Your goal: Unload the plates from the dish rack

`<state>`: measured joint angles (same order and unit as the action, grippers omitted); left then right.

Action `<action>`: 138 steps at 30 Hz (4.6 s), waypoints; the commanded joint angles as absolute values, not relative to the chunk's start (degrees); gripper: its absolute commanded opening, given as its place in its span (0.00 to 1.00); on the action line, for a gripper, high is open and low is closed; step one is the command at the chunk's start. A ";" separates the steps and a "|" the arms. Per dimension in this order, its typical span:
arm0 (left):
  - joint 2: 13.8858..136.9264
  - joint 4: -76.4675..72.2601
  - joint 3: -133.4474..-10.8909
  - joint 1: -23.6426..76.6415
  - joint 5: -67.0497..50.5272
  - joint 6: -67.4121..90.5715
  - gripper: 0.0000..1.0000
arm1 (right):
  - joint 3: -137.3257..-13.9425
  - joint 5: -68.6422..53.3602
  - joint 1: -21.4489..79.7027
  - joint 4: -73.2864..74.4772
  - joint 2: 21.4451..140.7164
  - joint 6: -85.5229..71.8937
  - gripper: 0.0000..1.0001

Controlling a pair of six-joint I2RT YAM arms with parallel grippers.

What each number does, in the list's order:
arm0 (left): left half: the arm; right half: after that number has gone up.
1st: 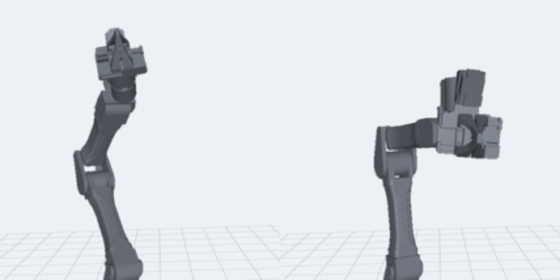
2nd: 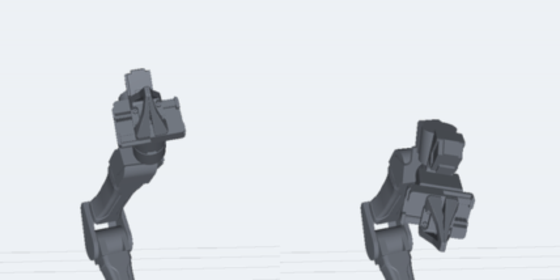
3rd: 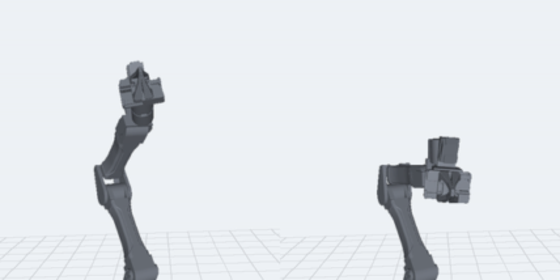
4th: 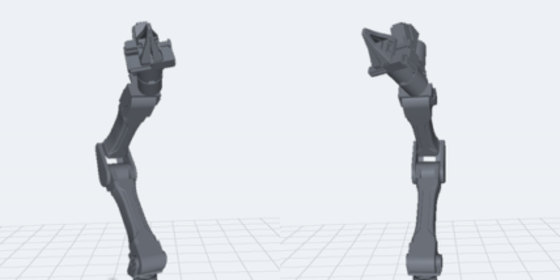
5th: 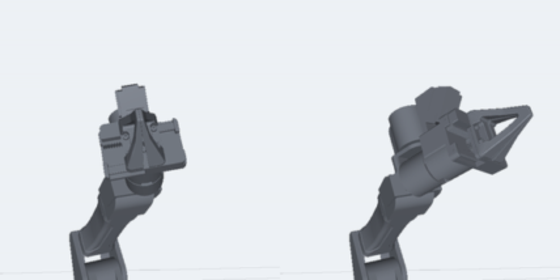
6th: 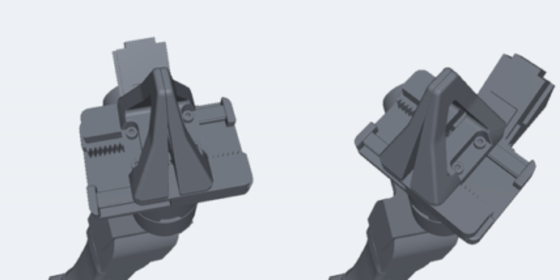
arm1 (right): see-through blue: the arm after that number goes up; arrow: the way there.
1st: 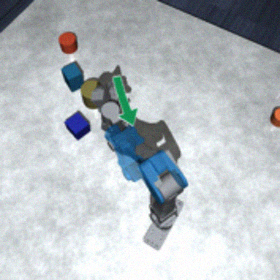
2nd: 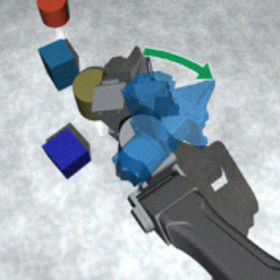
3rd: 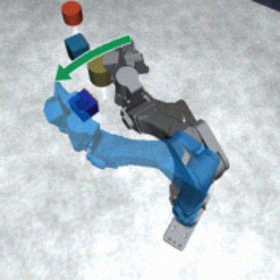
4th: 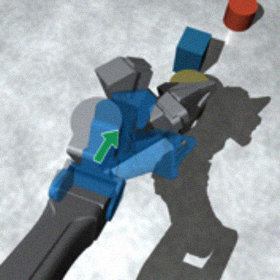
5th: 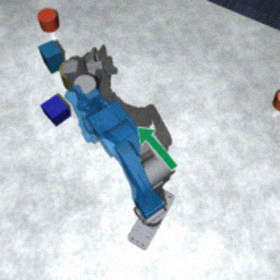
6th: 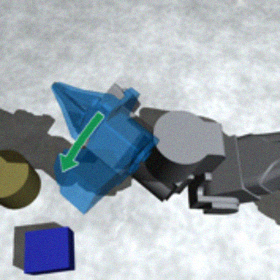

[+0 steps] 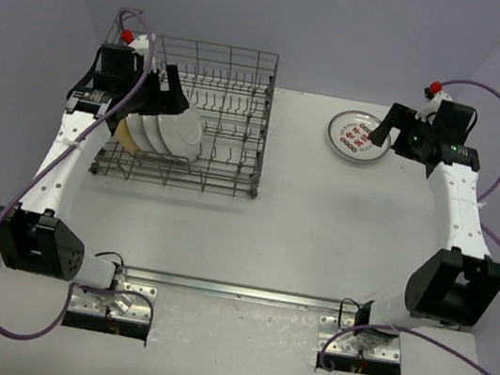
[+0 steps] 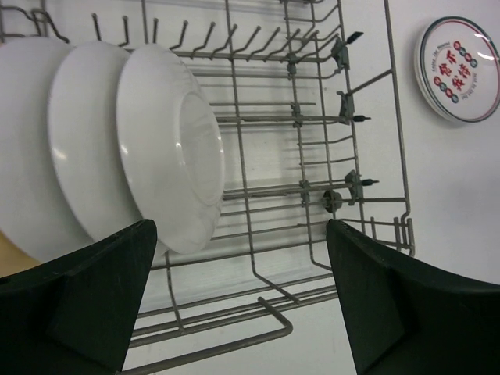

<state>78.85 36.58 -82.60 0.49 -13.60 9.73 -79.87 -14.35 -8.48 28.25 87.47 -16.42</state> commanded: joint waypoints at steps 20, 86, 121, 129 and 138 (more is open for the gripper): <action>89.43 25.74 -78.24 -7.56 -23.34 8.88 0.73 | -68.58 -24.23 -8.26 26.19 78.68 -16.52 0.99; 52.99 15.78 -52.03 54.24 18.62 -88.72 0.00 | -70.15 -56.86 -12.44 31.42 76.33 -33.34 0.99; 56.00 7.25 -46.51 63.90 13.81 -93.40 0.00 | -68.64 -46.52 12.35 33.26 80.86 -16.48 0.27; 56.16 5.63 -46.53 63.83 15.74 -88.77 0.51 | -68.77 -47.18 12.48 33.75 79.95 -15.65 0.00; 52.22 7.89 -45.76 62.99 18.83 -81.95 1.00 | -73.52 -50.64 2.14 33.93 83.44 -16.17 0.00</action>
<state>56.21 11.32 -44.10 63.41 16.70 -87.36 -67.83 -48.32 9.31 35.41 80.76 -17.38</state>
